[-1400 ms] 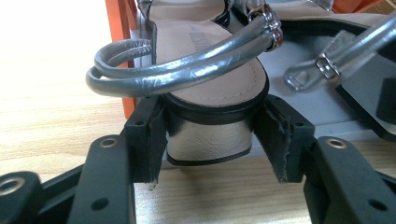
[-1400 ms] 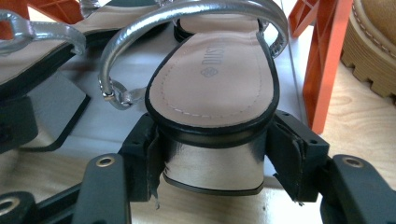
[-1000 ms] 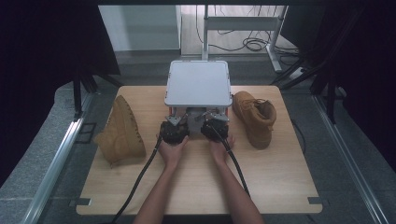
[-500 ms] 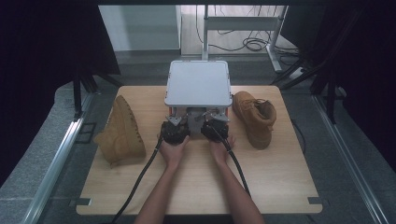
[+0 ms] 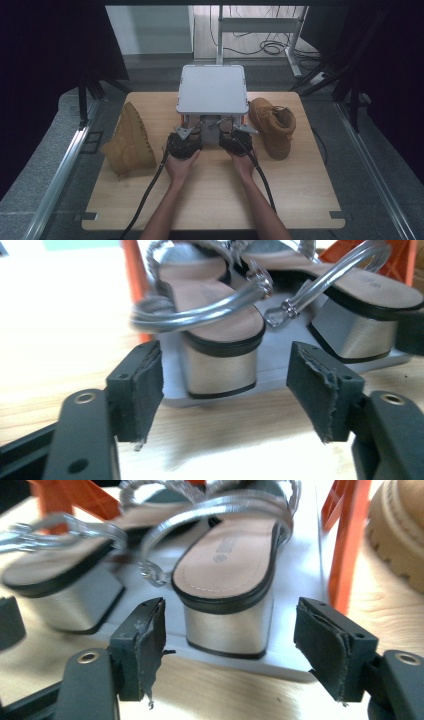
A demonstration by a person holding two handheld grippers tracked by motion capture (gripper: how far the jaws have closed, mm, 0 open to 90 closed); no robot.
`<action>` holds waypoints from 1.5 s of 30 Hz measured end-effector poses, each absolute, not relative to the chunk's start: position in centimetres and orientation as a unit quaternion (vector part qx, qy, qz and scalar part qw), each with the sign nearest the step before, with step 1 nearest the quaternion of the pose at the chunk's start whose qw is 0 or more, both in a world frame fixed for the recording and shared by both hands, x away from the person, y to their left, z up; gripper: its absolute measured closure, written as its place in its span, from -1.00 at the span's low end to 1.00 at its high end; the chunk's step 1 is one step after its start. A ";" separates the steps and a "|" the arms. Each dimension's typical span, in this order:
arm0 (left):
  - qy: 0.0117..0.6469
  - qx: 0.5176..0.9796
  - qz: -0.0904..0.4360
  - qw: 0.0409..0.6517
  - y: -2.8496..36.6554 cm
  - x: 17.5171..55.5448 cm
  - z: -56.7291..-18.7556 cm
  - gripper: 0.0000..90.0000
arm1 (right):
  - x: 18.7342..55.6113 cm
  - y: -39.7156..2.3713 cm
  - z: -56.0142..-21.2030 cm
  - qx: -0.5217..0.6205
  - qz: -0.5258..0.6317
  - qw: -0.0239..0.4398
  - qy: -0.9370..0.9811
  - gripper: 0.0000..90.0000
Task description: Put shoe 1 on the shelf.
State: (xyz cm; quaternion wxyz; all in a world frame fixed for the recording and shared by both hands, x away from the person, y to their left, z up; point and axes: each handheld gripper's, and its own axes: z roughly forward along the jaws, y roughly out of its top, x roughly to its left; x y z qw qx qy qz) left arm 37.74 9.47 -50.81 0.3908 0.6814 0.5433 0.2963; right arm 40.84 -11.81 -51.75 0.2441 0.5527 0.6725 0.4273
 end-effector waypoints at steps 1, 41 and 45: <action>0.545 0.675 0.300 0.396 10.0 37.2 -50.4 -0.23 | 40.4 -12.2 -51.5 0.545 0.433 0.250 0.673 -0.25; 0.589 0.676 0.214 0.388 12.3 40.5 -53.3 1.00 | 42.8 -13.7 -53.0 0.557 0.406 0.245 0.681 0.98; 0.589 0.673 0.209 0.395 12.1 40.5 -53.2 1.00 | 42.9 -13.3 -53.1 0.557 0.404 0.245 0.683 0.98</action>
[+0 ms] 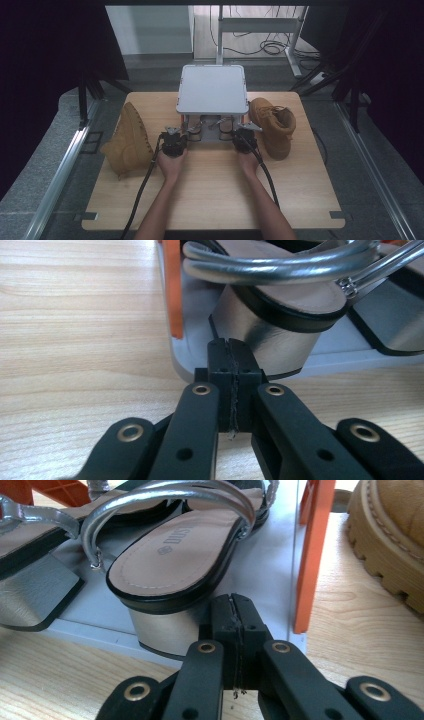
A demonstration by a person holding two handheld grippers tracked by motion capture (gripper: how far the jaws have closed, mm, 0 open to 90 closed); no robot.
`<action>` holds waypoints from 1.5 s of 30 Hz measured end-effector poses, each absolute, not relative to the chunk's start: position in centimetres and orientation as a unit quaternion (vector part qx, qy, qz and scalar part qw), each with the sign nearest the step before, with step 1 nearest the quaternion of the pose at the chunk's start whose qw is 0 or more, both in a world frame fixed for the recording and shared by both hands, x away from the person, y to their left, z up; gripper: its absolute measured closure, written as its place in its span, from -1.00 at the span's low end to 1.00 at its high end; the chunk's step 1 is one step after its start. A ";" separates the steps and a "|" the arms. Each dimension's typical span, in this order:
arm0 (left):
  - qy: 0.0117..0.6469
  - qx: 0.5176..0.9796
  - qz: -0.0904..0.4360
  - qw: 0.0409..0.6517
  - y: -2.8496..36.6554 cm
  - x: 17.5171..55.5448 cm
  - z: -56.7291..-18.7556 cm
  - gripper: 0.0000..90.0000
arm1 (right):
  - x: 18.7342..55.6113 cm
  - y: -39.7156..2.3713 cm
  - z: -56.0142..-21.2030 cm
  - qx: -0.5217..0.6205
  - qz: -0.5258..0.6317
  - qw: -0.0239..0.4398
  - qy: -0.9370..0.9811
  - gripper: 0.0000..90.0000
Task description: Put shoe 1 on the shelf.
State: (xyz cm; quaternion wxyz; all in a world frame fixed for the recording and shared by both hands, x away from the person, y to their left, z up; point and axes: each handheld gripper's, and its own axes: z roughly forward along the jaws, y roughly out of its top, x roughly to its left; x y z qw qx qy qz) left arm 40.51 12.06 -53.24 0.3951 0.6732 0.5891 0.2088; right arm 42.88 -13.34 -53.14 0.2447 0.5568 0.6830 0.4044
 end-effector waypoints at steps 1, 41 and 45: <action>0.590 0.672 0.207 0.398 12.0 40.5 -53.2 1.00 | 42.9 -13.3 -53.1 0.556 0.402 0.247 0.684 0.98; 0.549 0.699 0.211 0.406 10.2 38.1 -51.6 0.93 | 40.9 -12.3 -52.2 0.522 0.436 0.231 0.695 0.98; 0.537 0.698 0.206 0.426 10.9 36.3 -50.6 0.89 | 39.2 -12.9 -51.9 0.512 0.450 0.215 0.700 0.98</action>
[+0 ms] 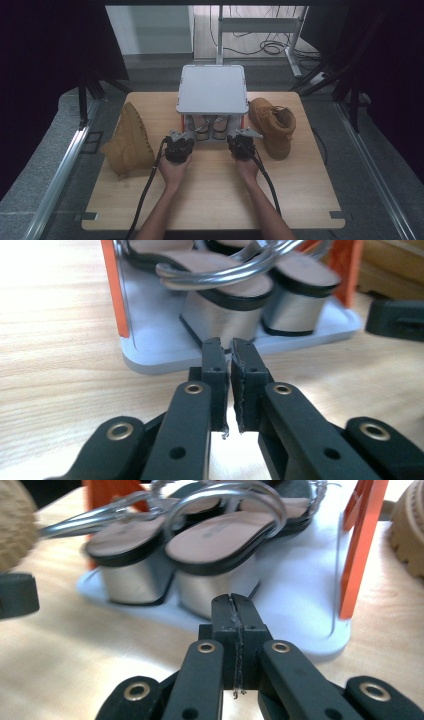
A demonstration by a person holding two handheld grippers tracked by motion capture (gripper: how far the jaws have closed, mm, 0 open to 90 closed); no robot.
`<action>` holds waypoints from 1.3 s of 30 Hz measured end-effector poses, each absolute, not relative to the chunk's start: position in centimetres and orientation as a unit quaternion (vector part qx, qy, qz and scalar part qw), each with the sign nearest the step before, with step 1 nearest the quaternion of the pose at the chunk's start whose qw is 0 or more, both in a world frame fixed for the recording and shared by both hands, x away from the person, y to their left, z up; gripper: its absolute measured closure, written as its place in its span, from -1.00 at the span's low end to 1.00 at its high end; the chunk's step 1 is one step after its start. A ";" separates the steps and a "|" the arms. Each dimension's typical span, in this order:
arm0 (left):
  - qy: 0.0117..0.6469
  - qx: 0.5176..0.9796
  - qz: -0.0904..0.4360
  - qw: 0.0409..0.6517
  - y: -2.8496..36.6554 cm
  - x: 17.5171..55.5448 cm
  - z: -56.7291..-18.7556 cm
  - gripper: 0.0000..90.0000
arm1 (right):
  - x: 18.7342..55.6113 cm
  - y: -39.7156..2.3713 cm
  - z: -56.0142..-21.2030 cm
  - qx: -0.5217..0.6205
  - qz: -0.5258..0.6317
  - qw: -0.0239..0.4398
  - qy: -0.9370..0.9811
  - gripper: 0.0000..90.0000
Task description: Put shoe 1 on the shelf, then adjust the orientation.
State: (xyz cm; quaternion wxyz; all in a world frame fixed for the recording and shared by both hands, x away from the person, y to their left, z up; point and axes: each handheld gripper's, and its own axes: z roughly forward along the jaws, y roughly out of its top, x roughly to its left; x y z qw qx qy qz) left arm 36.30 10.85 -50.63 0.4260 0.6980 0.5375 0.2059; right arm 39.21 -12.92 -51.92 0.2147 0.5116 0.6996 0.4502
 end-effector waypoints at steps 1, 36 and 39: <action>0.534 0.698 0.206 0.431 11.1 35.9 -50.3 0.87 | 38.7 -13.1 -51.9 0.507 0.453 0.214 0.702 0.98; 0.509 0.696 0.147 0.485 20.7 27.0 -48.5 -0.02 | 30.8 -21.0 -50.9 0.444 0.471 0.155 0.746 -0.09; 0.513 0.689 0.165 0.485 21.5 26.6 -47.8 -0.02 | 30.8 -21.4 -50.8 0.448 0.471 0.158 0.744 -0.09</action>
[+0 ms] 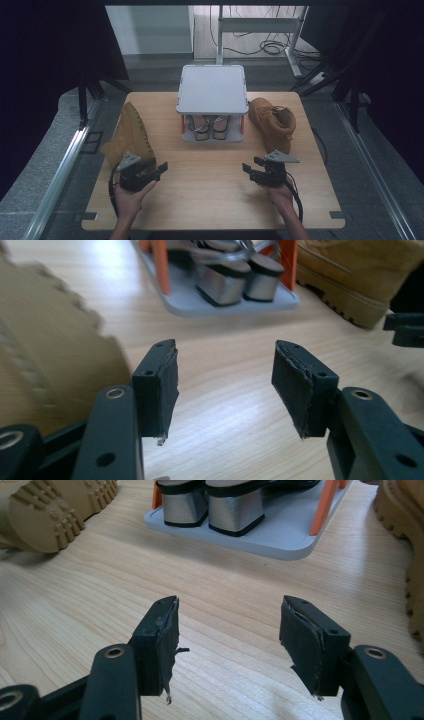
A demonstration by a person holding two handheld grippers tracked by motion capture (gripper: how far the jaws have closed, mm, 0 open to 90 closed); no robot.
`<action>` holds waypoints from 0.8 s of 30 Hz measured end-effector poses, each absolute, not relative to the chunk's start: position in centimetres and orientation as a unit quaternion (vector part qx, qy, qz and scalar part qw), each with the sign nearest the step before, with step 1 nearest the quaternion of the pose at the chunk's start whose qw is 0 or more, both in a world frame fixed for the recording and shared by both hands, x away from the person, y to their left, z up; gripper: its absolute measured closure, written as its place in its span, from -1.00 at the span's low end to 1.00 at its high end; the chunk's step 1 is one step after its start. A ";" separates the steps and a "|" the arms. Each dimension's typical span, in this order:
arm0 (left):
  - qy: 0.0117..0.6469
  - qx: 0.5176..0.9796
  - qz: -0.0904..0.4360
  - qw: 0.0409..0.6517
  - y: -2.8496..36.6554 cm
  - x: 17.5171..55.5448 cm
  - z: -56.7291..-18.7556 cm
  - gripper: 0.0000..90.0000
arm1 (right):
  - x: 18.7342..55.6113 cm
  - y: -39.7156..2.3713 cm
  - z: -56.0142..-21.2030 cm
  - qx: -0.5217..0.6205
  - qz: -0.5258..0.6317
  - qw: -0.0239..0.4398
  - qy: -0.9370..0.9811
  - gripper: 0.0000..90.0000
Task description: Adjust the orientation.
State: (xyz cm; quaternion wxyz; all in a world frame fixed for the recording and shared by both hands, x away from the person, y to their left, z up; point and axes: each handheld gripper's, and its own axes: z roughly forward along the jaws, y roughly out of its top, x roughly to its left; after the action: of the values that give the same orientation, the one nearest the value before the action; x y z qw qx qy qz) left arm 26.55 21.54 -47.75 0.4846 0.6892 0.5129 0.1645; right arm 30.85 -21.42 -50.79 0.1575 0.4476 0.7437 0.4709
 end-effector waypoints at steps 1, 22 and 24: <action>0.513 0.688 0.173 0.483 21.9 26.5 -47.4 -0.02 | 30.8 -21.5 -50.8 0.448 0.471 0.159 0.743 -0.09; 0.546 0.643 0.206 0.495 31.5 25.9 -42.7 0.98 | 31.0 -21.4 -50.6 0.441 0.457 0.171 0.754 -0.03; 0.558 0.634 0.209 0.492 32.9 25.8 -43.0 0.99 | 31.0 -21.2 -50.6 0.438 0.456 0.171 0.756 -0.03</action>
State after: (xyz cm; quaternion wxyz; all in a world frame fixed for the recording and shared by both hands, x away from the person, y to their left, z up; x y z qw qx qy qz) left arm 25.80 32.93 -42.97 0.4922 0.6343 0.5585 0.2086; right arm 30.99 -21.25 -50.64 0.1707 0.4382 0.7555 0.4561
